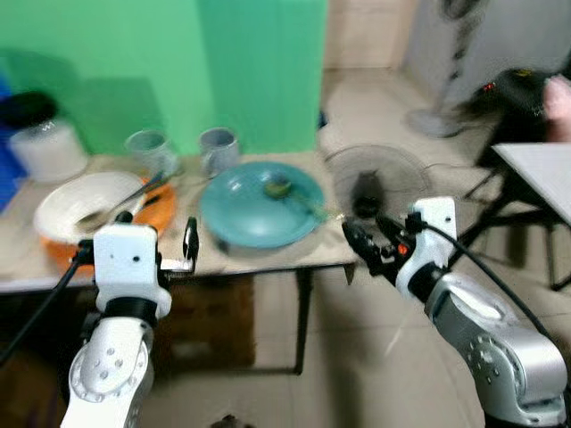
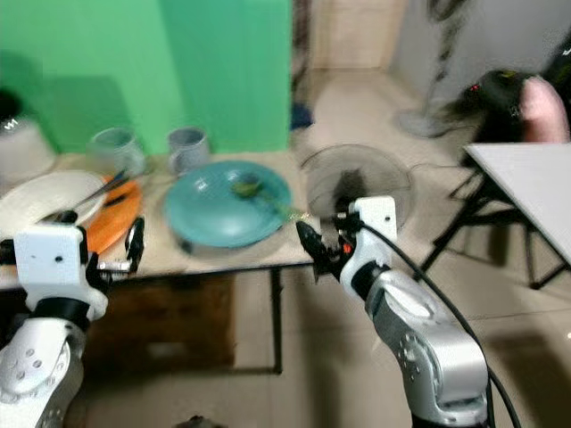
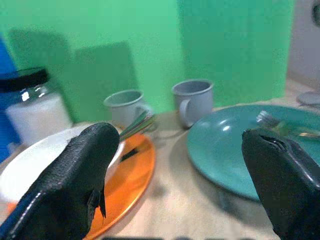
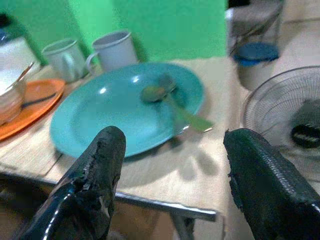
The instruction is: Setting the table
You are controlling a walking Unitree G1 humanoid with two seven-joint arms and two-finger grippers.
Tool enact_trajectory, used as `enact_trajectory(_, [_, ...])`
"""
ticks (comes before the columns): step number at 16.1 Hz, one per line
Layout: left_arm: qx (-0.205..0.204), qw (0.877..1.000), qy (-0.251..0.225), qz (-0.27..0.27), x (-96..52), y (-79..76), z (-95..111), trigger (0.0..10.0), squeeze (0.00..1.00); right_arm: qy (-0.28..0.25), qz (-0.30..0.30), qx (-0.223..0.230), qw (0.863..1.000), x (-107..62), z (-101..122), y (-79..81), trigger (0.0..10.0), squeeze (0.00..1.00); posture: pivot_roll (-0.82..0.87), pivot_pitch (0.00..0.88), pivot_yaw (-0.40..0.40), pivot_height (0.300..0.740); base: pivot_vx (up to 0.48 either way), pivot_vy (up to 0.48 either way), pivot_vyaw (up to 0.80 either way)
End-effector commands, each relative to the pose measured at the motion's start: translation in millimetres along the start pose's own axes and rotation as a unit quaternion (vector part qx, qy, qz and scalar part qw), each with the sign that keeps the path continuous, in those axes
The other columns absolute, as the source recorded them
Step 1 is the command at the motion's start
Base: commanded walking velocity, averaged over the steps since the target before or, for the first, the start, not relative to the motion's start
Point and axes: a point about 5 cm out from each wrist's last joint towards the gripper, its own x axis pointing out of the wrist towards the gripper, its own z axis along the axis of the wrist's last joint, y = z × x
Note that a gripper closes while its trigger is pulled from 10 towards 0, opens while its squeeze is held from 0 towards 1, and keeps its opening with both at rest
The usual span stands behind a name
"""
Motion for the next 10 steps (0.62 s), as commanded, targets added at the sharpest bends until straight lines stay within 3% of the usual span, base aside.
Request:
enact_trajectory(1, [0.000, 1.000, 0.001, -0.002, 0.2, 0.6, 0, 10.0, 0.00, -0.012, 0.006, 0.000, 1.000, 2.3, 6, 1.7, 10.0, 0.00, -0.05, 0.012, 0.014, 0.740, 0.289, 0.000, 0.80])
enact_trajectory(2, [0.000, 1.000, 0.001, -0.003, 0.0, 0.4, 0, 10.0, 0.00, -0.018, 0.008, 0.005, 1.000, 4.9, 8, 1.7, 10.0, 0.00, -0.05, 0.011, 0.013, 0.740, 0.285, 0.000, 0.00])
enact_trajectory(5, [0.005, 1.000, 0.002, -0.021, 0.0, -4.3, -1, 10.0, 0.00, -0.039, 0.059, -0.040, 0.997, 13.3, 20, 9.3, 10.0, 0.00, -0.05, 0.010, 0.018, 0.740, 0.287, 0.000, 0.00])
enact_trajectory(10, [0.005, 1.000, -0.001, -0.026, -0.5, -5.9, 0, 10.0, 0.00, -0.043, 0.068, -0.060, 0.995, 24.2, 28, 10.9, 10.0, 0.00, -0.04, 0.010, 0.004, 0.740, 0.289, 0.000, 0.00])
